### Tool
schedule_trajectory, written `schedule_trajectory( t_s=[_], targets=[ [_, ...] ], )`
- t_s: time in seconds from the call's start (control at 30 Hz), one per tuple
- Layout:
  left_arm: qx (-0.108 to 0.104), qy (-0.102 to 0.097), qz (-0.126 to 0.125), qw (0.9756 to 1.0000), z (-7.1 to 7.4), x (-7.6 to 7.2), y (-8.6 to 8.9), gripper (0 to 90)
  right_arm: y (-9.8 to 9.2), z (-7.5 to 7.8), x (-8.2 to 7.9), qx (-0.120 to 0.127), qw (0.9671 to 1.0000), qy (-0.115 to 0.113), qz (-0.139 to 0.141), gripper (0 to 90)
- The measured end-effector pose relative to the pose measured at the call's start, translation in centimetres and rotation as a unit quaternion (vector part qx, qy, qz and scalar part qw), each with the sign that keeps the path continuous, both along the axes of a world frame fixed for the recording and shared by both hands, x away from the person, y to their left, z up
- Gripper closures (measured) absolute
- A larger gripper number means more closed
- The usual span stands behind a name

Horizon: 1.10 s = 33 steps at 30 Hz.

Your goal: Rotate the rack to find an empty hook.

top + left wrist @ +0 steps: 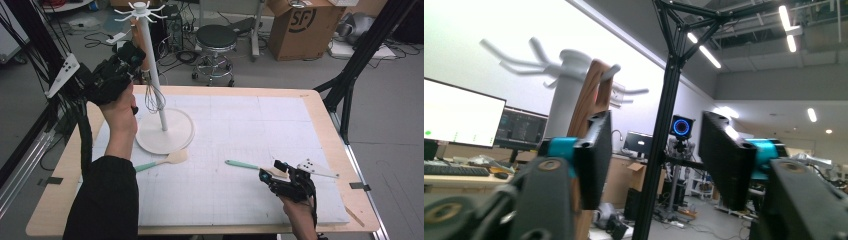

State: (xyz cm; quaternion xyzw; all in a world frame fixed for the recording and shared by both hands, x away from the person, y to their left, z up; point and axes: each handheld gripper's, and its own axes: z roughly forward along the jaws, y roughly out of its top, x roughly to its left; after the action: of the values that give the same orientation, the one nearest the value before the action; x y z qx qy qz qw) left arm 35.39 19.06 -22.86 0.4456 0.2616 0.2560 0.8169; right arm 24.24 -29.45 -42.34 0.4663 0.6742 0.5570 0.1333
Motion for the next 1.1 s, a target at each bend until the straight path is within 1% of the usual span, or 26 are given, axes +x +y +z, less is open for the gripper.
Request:
schedule_trajectory(
  t_s=[0.1,0.17,0.3,0.33,0.4,0.43,0.47,0.53,0.6,0.67,0.7,0.73,0.8,0.87,0.93,0.97,1.03,1.07,1.1],
  targets=[
    [0.006,-0.002,0.0,1.0,0.8,0.4,-0.4,50.7,-0.1,0.0,0.0,0.002,1.0,0.0,-0.001,20.2],
    [0.002,-0.005,0.0,1.0,1.1,0.7,-0.6,52.9,-0.2,0.0,0.0,0.002,1.0,0.0,-0.003,20.2],
    [0.009,-0.001,0.002,1.0,1.5,1.3,-0.9,58.1,-0.5,-0.1,0.0,0.006,1.0,0.0,-0.005,20.2],
    [0.012,0.0,0.006,0.9999,1.6,1.3,-1.0,59.4,-0.5,-0.1,0.0,0.006,1.0,-0.001,-0.005,20.2],
    [0.018,-0.005,0.009,0.9998,1.8,1.5,-1.2,65.7,-0.6,-0.1,0.0,0.007,1.0,0.0,-0.006,20.2],
    [0.02,-0.006,0.01,0.9997,2.0,1.5,-1.3,67.1,-0.6,-0.2,0.0,0.008,0.9999,0.001,-0.006,20.2],
    [0.023,-0.01,0.011,0.9996,2.1,1.6,-1.3,71.3,-0.6,-0.2,0.0,0.009,0.9999,0.002,-0.006,20.2],
    [0.022,-0.012,0.016,0.9996,2.1,1.7,-1.3,78.0,-0.7,-0.2,0.0,0.008,0.9999,0.0,-0.007,20.2],
    [0.021,-0.007,0.019,0.9996,2.0,2.0,-1.2,84.6,-0.7,-0.2,0.0,0.009,0.9999,0.002,-0.008,20.2],
    [0.023,0.001,0.024,0.9994,1.9,2.2,-1.0,88.4,-0.7,-0.2,0.0,0.01,0.9999,0.003,-0.007,20.2],
    [0.024,0.003,0.024,0.9994,1.8,2.3,-0.9,89.5,-0.7,-0.2,0.0,0.009,0.9999,0.002,-0.006,20.2],
    [0.018,0.003,0.024,0.9995,1.8,2.4,-0.9,89.7,-0.7,-0.3,-0.1,0.008,0.9999,0.003,-0.007,20.2],
    [0.015,-0.002,0.028,0.9995,1.8,2.5,-0.7,89.7,-0.8,-0.4,-0.1,0.007,0.9999,0.003,-0.009,20.2],
    [0.01,0.002,0.029,0.9995,1.7,2.6,-0.5,89.8,-0.9,-0.4,-0.1,0.007,0.9999,0.005,-0.009,20.2],
    [0.011,0.006,0.031,0.9994,1.7,2.8,-0.4,89.7,-1.0,-0.4,-0.1,0.007,0.9999,0.003,-0.01,20.2],
    [0.013,0.006,0.032,0.9994,1.6,2.8,-0.2,89.7,-0.9,-0.4,-0.1,0.008,0.9999,0.006,-0.009,20.2],
    [0.006,0.004,0.032,0.9995,1.7,2.8,0.0,89.8,-0.8,-0.4,-0.1,0.006,0.9999,0.004,-0.008,20.2],
    [0.002,0.001,0.03,0.9995,1.7,2.8,0.2,89.8,-0.8,-0.4,-0.1,0.006,0.9999,0.007,-0.007,20.2],
    [0.003,-0.002,0.03,0.9995,1.7,2.8,0.3,89.8,-0.7,-0.4,-0.1,0.006,0.9999,0.006,-0.007,20.2]
  ],
)
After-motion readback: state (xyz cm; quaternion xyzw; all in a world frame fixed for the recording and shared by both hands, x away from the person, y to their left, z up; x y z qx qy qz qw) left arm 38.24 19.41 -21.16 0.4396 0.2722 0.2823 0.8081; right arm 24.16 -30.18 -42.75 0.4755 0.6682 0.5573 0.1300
